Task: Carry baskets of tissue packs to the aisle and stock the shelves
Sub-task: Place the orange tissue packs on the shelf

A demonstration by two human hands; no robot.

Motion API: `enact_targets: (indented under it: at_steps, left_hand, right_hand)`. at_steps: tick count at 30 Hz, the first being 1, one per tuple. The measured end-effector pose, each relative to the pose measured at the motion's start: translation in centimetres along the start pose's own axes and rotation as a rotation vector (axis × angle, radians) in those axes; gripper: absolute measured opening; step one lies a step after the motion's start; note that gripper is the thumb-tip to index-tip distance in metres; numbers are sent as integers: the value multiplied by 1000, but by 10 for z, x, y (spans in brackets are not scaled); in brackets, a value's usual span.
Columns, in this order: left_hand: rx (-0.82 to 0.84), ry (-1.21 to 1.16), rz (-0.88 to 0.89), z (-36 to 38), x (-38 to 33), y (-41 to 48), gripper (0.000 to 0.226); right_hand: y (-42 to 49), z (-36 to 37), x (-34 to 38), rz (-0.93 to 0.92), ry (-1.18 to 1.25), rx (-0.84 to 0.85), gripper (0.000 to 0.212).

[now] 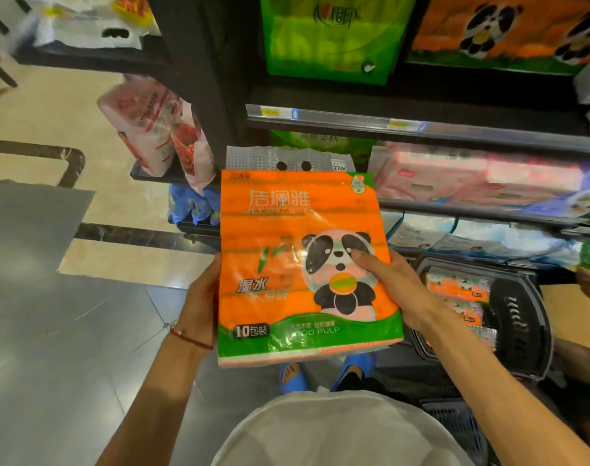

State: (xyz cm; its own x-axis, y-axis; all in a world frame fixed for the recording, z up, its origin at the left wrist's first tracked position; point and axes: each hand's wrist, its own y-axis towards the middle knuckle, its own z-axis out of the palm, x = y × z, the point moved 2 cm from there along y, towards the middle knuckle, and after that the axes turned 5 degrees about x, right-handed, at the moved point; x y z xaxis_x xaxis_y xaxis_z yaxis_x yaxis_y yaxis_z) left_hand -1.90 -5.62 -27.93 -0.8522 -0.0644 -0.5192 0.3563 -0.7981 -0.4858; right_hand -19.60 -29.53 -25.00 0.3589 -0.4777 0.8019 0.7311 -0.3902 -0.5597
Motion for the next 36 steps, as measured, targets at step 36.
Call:
enact_targets:
  at_steps: [36]
  left_hand:
    - [-56, 705, 106, 396, 78, 304, 58]
  right_hand:
    - [2, -382, 161, -462, -1, -347, 44]
